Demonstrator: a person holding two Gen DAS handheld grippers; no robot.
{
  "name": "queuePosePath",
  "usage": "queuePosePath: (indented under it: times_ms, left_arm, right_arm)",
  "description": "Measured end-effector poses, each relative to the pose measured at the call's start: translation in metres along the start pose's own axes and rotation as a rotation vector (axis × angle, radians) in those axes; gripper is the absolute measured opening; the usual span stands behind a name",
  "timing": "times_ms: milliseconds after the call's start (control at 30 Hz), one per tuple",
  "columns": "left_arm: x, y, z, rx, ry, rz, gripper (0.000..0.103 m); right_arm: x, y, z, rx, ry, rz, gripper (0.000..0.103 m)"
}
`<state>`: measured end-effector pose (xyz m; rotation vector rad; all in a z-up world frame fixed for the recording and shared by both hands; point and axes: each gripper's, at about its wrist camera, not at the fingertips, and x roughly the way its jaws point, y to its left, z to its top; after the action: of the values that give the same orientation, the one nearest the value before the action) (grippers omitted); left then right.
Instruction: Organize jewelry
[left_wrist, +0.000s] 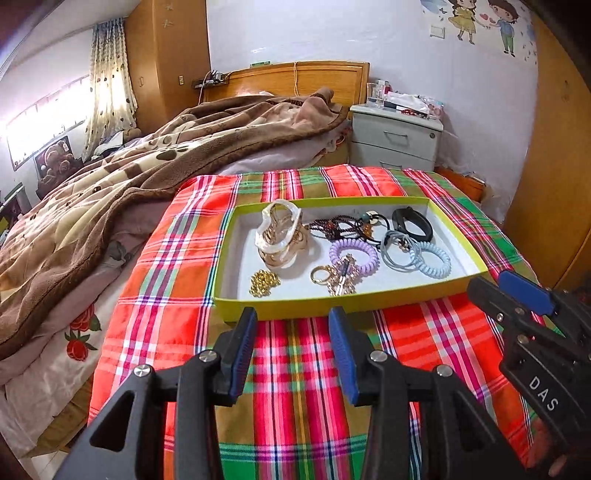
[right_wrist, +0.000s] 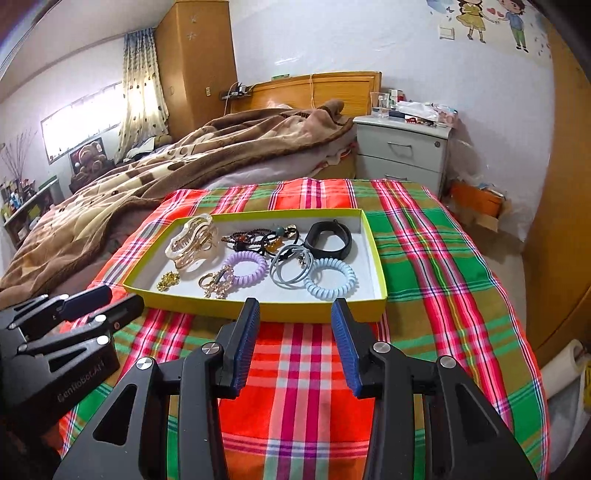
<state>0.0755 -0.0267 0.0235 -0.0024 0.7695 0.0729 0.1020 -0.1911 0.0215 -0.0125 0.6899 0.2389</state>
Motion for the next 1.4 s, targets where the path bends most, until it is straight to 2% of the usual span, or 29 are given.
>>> queuePosePath:
  times_ms: [1400]
  left_arm:
    - [-0.0052,0.0031,-0.0064,-0.048,-0.002,-0.007,0.042]
  right_arm:
    - [-0.0033,0.004,-0.0003,0.0,-0.002,-0.007,0.041]
